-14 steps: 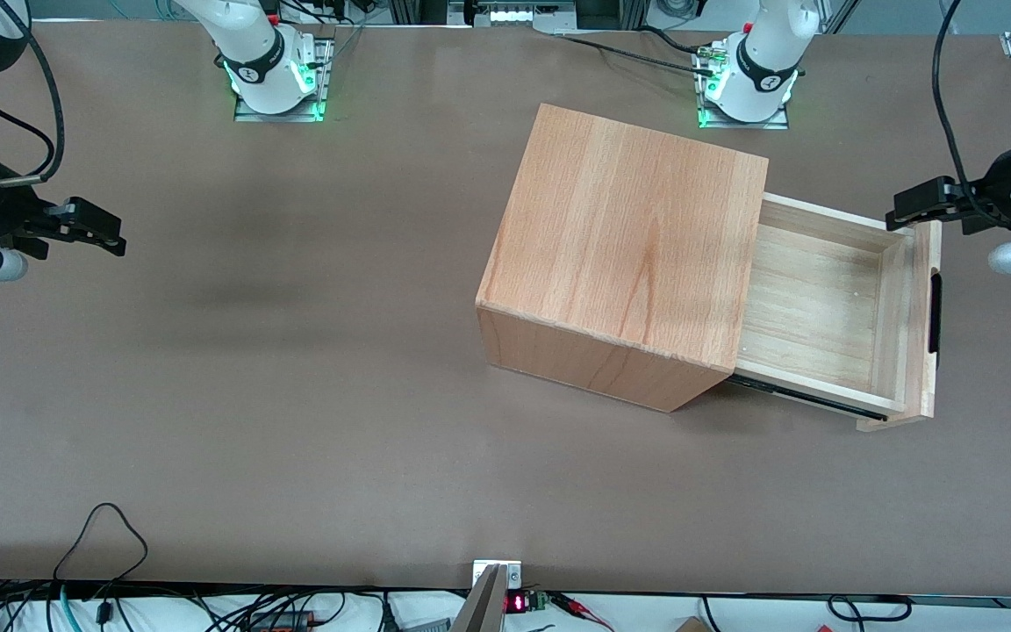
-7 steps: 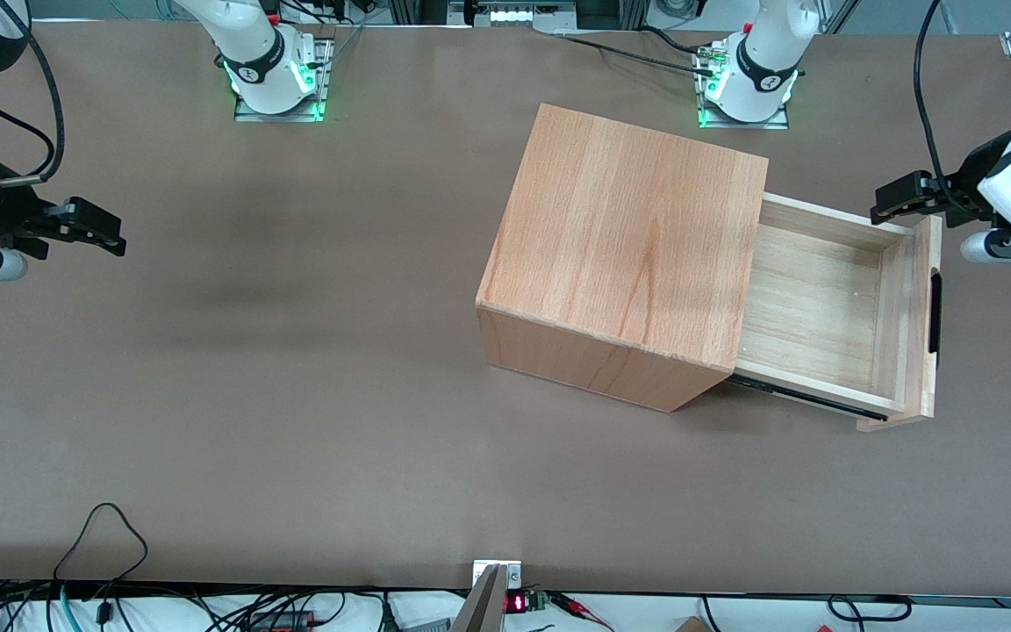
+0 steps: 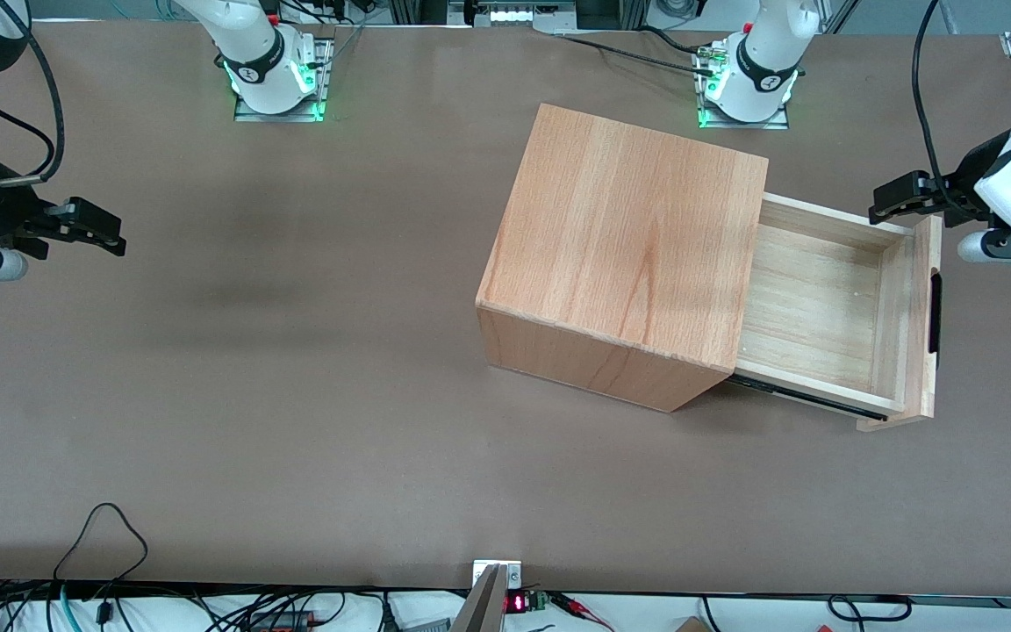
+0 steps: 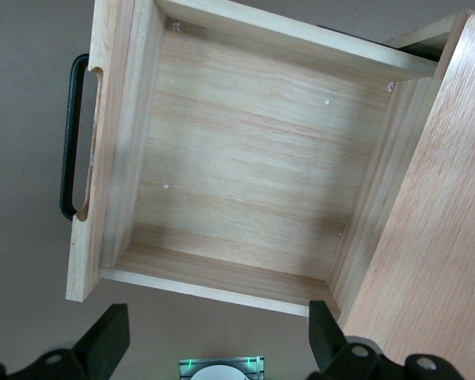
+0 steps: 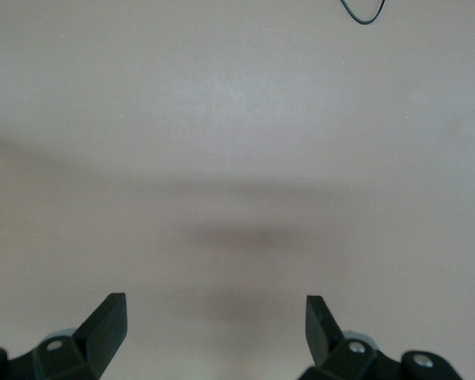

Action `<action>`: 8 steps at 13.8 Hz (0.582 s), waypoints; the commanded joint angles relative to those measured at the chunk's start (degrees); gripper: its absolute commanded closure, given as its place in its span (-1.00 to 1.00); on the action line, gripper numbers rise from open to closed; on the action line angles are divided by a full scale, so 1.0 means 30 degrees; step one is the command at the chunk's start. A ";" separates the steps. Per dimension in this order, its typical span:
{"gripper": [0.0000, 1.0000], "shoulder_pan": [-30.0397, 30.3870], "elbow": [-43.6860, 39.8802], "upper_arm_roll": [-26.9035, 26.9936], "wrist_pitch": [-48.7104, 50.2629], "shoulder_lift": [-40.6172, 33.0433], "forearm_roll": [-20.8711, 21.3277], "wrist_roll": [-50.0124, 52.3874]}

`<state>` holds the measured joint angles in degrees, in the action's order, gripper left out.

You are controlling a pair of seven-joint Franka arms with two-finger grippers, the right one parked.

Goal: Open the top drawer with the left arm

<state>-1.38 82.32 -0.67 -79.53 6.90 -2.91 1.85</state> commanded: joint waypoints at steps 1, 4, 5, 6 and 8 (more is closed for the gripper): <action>-1.00 -0.0037 0.0276 0.0105 0.0290 -0.0600 0.0502 -0.0177; -1.00 0.0022 -0.0747 0.0194 0.0203 -0.0571 0.0443 -0.0911; -1.00 0.0022 -0.0809 0.0164 0.0203 -0.0571 0.0472 -0.0853; -1.00 0.0022 -0.0694 0.0135 0.0203 -0.0571 0.0502 -0.0852; -1.00 0.0022 -0.0517 0.0135 0.0173 -0.0571 0.0531 -0.0881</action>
<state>-1.35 80.73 -0.05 -79.37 5.39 -2.91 0.62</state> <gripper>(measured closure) 0.000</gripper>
